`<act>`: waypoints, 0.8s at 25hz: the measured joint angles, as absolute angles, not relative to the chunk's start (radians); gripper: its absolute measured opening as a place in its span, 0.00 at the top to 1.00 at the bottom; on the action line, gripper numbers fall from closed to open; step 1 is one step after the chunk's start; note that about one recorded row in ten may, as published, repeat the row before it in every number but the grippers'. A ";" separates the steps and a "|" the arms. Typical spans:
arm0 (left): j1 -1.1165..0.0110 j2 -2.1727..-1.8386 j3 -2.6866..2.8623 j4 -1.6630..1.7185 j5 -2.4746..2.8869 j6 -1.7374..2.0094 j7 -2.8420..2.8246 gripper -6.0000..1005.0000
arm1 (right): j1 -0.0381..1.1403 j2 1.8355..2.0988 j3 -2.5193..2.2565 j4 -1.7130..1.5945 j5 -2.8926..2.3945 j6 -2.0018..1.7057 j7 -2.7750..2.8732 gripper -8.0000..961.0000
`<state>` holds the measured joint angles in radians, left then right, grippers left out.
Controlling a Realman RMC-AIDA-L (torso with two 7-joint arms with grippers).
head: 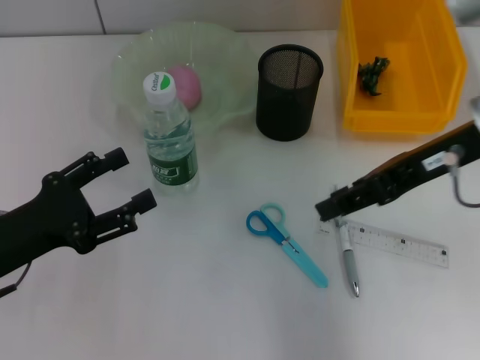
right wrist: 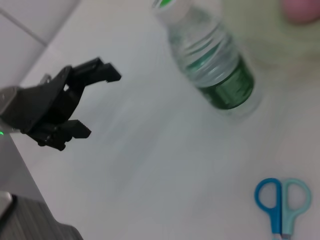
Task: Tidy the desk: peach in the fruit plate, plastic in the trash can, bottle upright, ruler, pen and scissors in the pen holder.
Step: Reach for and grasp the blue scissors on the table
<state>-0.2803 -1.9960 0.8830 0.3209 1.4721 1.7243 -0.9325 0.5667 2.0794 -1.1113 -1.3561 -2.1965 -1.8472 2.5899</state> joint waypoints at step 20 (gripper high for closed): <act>-0.288 -2.007 0.849 0.318 1.469 1.726 -0.943 0.14 | 0.337 2.066 -0.812 -1.114 -1.639 -1.988 1.818 0.52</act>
